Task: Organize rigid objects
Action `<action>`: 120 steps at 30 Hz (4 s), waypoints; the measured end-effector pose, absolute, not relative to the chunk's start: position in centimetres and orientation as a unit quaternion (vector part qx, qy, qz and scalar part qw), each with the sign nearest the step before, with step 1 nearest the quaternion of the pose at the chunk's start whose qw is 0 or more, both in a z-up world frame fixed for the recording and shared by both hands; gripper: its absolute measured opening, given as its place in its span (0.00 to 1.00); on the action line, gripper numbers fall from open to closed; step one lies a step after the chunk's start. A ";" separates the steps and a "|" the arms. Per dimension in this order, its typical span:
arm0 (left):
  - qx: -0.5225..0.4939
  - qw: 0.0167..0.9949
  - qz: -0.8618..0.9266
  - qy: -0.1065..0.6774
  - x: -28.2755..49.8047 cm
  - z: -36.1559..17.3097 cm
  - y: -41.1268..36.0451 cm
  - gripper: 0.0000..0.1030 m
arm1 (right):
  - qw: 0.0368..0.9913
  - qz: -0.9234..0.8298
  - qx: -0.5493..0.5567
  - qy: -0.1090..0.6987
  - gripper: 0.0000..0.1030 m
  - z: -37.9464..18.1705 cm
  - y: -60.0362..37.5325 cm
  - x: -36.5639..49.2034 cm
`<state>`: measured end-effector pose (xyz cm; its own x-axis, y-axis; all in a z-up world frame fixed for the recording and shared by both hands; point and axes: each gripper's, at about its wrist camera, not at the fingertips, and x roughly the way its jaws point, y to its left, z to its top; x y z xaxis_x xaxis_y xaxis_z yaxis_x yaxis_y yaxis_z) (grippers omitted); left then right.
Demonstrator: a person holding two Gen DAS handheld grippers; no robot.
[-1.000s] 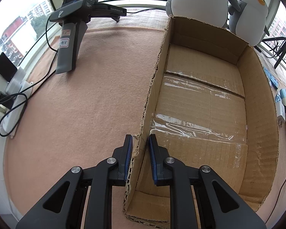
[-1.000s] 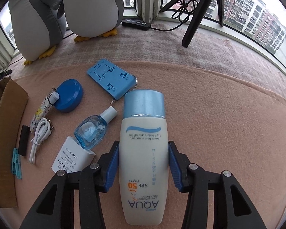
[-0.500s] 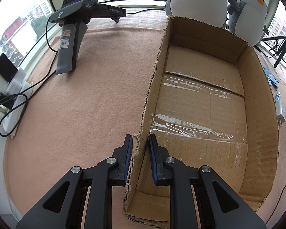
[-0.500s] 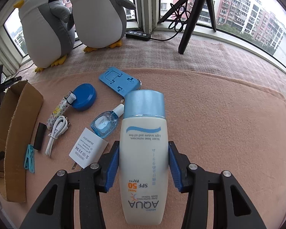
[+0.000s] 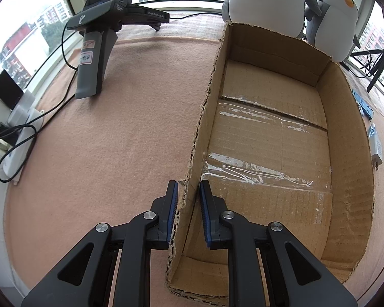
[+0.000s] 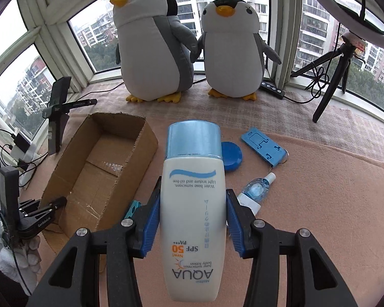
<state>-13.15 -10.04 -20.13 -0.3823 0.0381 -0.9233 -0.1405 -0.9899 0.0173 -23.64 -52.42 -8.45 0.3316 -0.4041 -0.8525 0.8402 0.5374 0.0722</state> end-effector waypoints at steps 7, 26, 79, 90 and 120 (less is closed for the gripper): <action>-0.552 0.057 0.830 0.048 -13.1 -20.1 -10.0 0.15 | 0.795 -0.350 0.248 0.428 0.43 -9.1 -49.6 -17.2; -0.552 0.066 0.830 0.050 -13.1 -20.2 -9.9 0.15 | 0.799 -0.312 0.209 0.469 0.43 -12.2 -46.2 -9.1; -0.547 0.089 0.829 0.067 -13.0 -20.3 -9.8 0.15 | 0.664 -0.484 0.356 0.445 0.62 -15.9 -57.0 -28.4; -0.547 0.094 0.829 0.069 -13.1 -20.3 -9.9 0.15 | 0.642 -0.487 0.371 0.461 0.54 -17.7 -58.0 -28.4; -0.545 0.108 0.828 0.076 -13.1 -20.3 -10.0 0.15 | 0.733 -0.425 0.293 0.443 0.31 -11.3 -51.4 -22.3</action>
<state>-13.10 -10.02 -20.31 -0.3819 0.0947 -0.9194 -0.2614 -0.9652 0.0092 -22.30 -51.40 -11.29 0.2470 -0.3633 -0.8983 0.8822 0.4679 0.0534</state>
